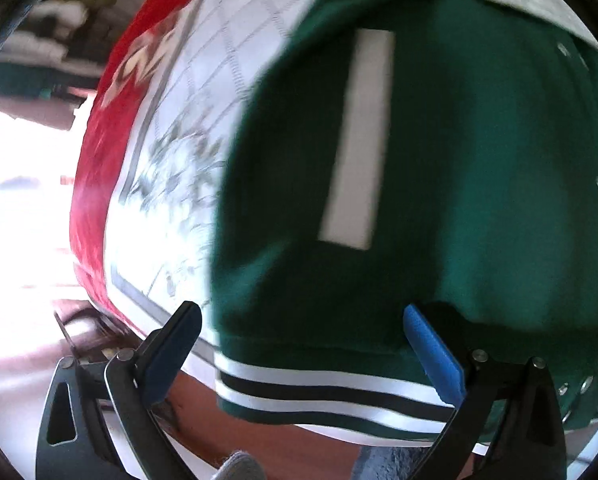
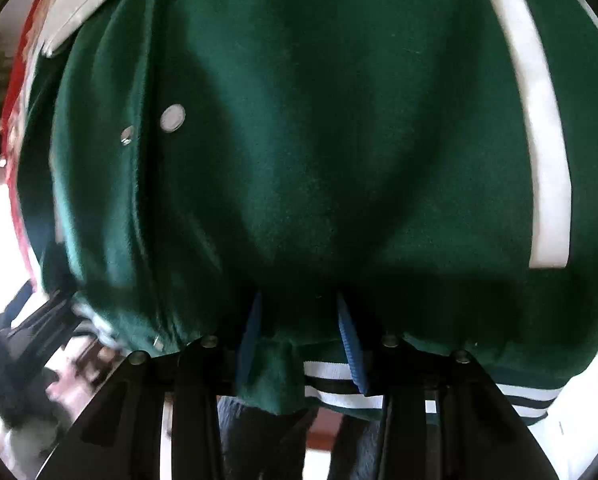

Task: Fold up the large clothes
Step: 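Grasp the striped hem with both grippers and lift it toward the collar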

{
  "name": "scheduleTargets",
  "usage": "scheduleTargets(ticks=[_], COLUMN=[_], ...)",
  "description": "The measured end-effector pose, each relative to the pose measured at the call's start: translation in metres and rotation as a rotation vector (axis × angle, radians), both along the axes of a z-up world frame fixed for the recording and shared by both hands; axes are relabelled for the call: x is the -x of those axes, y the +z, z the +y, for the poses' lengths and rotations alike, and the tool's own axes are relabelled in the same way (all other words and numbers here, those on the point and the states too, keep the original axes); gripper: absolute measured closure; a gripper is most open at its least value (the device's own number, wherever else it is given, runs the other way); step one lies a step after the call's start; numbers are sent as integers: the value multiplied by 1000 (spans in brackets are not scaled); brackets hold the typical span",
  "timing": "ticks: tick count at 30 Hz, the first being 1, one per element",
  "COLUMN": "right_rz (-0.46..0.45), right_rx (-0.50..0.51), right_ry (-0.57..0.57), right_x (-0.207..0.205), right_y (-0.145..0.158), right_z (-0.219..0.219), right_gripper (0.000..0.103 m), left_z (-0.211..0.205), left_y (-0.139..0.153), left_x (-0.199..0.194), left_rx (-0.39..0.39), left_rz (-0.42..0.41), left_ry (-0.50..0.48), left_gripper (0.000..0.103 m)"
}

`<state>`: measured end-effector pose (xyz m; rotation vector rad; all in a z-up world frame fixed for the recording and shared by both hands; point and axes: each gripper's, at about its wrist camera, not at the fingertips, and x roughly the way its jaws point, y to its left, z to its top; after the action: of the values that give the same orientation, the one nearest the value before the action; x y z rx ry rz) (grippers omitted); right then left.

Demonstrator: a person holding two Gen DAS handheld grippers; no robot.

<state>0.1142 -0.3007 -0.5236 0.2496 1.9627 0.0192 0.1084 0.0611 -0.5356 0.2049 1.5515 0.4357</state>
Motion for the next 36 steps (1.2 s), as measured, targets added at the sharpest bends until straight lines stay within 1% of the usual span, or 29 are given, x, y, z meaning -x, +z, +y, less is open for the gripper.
scheduleTargets(ticks=[1, 3, 5, 6, 7, 8, 9, 11, 12, 13, 14, 16, 17, 19, 20, 21, 23, 25, 28, 30, 31, 34, 35, 36], right_rz=[1, -17, -25, -2, 33, 43, 44, 19, 6, -5, -20, -46, -53, -66, -67, -70, -81, -98, -120, -123, -121, -107, -104, -102], right_rx=[-13, -23, 23, 35, 33, 28, 20, 8, 7, 4, 1, -5, -3, 5, 13, 21, 32, 46, 55, 61, 61, 61, 64, 70], right_ry=[-10, -22, -2, -1, -21, -27, -6, 31, 36, 39, 36, 18, 7, -27, -42, -67, -95, -120, -146, -169, -179, -210, -215, -223], right_x=[-3, -7, -12, -13, -10, -12, -17, -27, -30, -34, -39, -50, -56, -67, -64, -72, -78, -88, -97, -101, -99, -94, -93, -93], right_y=[5, 18, 17, 11, 7, 5, 8, 22, 25, 29, 27, 33, 32, 28, 25, 24, 26, 31, 37, 39, 35, 31, 32, 40], right_z=[-6, -17, -22, -26, -31, -31, -28, -23, -10, -11, 5, -1, -4, -16, -8, -10, -28, -46, -63, -80, -74, -85, -89, -104], right_gripper=[61, 61, 61, 61, 61, 61, 61, 61, 61, 61, 60, 59, 59, 59, 59, 59, 59, 59, 59, 59, 59, 59, 59, 59], left_z=[7, 16, 29, 36, 47, 57, 63, 63, 63, 59, 53, 36, 25, 13, 7, 3, -2, 5, 33, 39, 45, 52, 55, 59], left_y=[7, 16, 5, -6, -17, -24, -22, -12, -3, 10, 21, 38, 41, 33, 24, 13, -11, -21, -22, -24, -24, -24, -23, -24], left_x=[-1, -3, -4, -4, -2, -2, -2, -7, -11, -16, -23, -51, -69, -107, -127, -148, -183, -203, -209, -208, -207, -205, -205, -205], left_rx=[2, -27, -88, -117, -115, -69, -49, -72, -76, -73, -73, -90, -107, -149, -182, -210, -275, -310, -320, -300, -281, -261, -257, -250], left_rz=[-29, -76, -68, -48, -24, -14, -24, -26, -34, -69, -100, -158, -183, -210, -205, -194, -165, -164, -167, -169, -174, -189, -195, -201], left_ry=[11, 20, 29, 41, 62, 100, 126, 113, 108, 103, 90, 44, 21, -30, -59, -89, -143, -157, -107, -69, -49, -28, -26, -24], left_gripper=[0, 0, 0, 0, 0, 0, 0, 0, 0, 0, 0, 0, 0, 0, 0, 0, 0, 0, 0, 0, 0, 0, 0, 0])
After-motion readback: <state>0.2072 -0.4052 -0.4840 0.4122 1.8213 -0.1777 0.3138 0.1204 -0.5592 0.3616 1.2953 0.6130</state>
